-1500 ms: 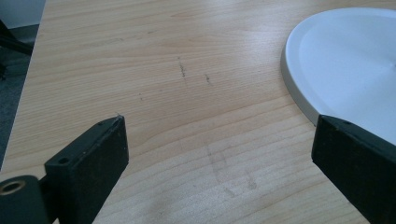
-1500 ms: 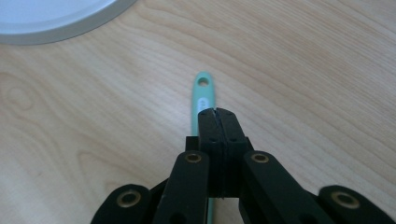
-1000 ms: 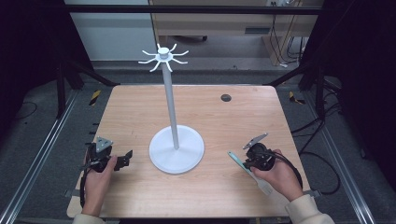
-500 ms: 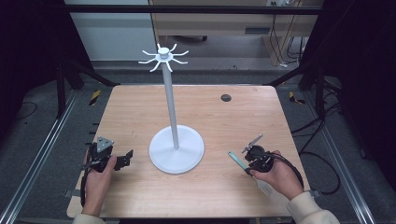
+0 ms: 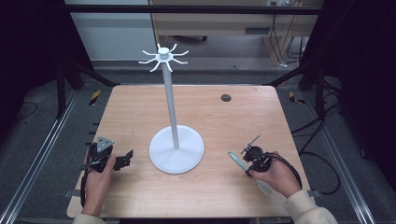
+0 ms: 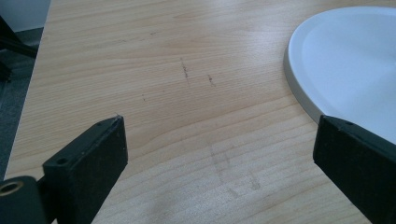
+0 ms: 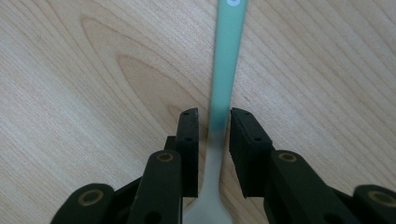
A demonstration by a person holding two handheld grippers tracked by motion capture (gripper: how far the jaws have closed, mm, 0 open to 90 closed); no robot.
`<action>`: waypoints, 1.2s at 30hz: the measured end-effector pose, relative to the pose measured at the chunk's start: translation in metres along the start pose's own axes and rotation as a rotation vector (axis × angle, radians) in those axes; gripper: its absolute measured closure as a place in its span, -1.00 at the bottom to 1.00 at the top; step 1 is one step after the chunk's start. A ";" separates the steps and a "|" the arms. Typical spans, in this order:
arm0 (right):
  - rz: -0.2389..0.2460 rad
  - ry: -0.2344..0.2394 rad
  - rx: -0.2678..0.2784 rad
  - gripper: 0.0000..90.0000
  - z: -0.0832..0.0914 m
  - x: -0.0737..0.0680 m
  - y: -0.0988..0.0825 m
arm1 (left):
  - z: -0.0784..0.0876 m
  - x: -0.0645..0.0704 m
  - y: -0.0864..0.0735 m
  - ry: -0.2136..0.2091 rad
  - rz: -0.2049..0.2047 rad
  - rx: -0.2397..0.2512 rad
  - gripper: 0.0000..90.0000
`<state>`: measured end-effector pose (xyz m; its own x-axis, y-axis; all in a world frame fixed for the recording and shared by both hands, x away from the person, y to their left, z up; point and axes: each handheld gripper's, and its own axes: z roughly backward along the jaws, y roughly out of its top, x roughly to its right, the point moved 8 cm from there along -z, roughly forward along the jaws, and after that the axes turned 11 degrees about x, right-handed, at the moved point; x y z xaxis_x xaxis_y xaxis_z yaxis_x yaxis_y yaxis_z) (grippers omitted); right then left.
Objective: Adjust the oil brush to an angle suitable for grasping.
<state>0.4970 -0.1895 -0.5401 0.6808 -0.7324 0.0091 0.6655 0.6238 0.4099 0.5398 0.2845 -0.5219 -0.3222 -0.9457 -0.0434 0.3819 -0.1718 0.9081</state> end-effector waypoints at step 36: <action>0.007 0.005 -0.010 0.83 0.000 0.006 0.001 | -0.001 0.003 -0.001 -0.009 -0.013 -0.009 -0.94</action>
<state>0.5014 -0.1930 -0.5393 0.6868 -0.7268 0.0078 0.6638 0.6315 0.4008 0.5392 0.2818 -0.5235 -0.3350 -0.9408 -0.0515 0.3854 -0.1867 0.9037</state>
